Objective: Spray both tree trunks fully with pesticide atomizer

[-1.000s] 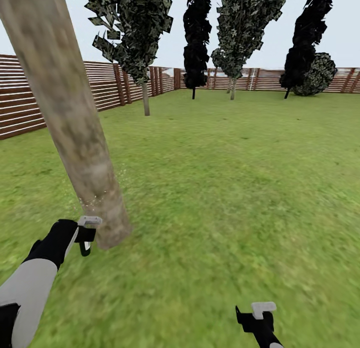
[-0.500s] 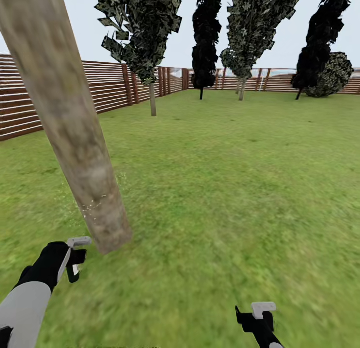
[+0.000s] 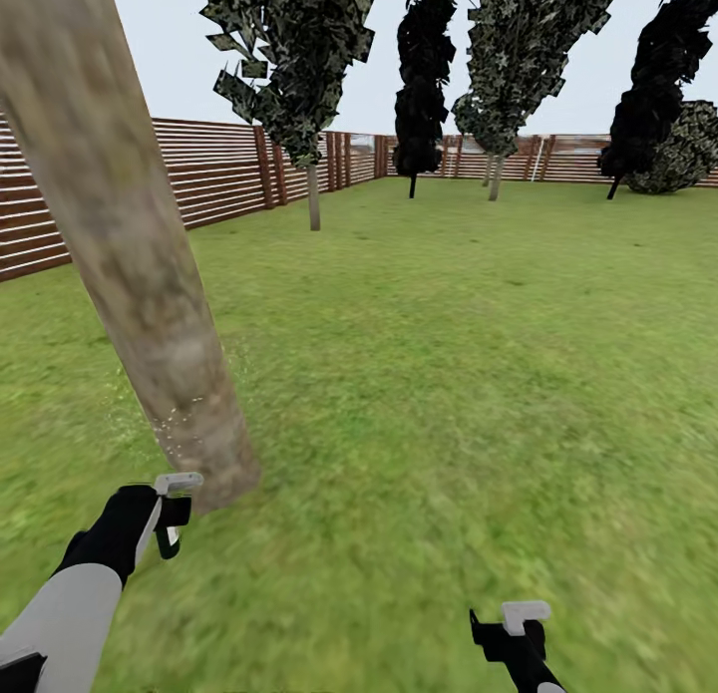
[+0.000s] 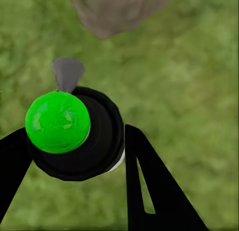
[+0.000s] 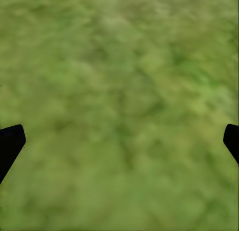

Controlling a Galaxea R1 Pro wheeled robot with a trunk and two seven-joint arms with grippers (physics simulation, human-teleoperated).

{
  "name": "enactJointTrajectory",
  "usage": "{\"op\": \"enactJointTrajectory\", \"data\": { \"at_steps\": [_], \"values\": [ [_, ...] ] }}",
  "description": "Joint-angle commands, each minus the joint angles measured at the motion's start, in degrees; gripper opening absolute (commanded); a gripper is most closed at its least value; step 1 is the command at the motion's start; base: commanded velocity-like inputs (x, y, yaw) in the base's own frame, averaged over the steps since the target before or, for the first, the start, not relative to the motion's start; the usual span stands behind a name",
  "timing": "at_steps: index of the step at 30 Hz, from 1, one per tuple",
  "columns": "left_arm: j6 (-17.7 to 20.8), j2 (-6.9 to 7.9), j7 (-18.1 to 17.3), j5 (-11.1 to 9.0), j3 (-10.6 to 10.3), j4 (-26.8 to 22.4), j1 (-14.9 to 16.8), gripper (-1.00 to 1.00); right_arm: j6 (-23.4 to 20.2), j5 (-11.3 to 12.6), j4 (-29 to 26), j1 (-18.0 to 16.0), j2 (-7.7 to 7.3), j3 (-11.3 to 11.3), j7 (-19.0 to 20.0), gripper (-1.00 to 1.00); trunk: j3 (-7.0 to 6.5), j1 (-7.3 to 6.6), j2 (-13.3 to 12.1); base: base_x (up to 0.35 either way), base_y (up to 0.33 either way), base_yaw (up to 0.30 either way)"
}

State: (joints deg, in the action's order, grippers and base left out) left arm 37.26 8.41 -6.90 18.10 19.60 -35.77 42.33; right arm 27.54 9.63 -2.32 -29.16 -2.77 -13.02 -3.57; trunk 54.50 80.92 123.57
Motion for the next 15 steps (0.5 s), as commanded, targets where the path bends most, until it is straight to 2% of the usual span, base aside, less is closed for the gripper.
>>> {"op": "enactJointTrajectory", "data": {
  "at_steps": [1,6,10,15],
  "values": [
    [0.15,-0.06,-0.45,0.63,0.02,-0.08,-0.08,-1.00,0.14,0.48,0.02,-0.02,0.03,-0.52,-0.19,1.00,0.10,-0.01,0.02,0.002,-0.003,0.204],
    [0.11,-0.15,-0.37,0.62,-0.09,-0.07,-0.17,-1.00,0.14,0.48,0.00,-0.02,0.13,-0.52,-0.21,1.00,0.39,-0.01,0.02,0.000,0.000,0.218],
    [0.03,-1.02,-0.31,0.60,-0.09,-0.15,-0.15,-1.00,0.14,0.48,0.02,-0.01,0.14,-0.52,-0.21,1.00,0.62,-0.01,0.02,0.000,0.000,0.224],
    [0.02,-1.69,-0.31,0.46,-0.09,-0.17,-0.14,-1.00,0.14,0.48,0.03,-0.01,0.14,-0.52,-0.21,1.00,0.92,-0.01,0.02,0.040,-0.207,0.210]
  ]
}}
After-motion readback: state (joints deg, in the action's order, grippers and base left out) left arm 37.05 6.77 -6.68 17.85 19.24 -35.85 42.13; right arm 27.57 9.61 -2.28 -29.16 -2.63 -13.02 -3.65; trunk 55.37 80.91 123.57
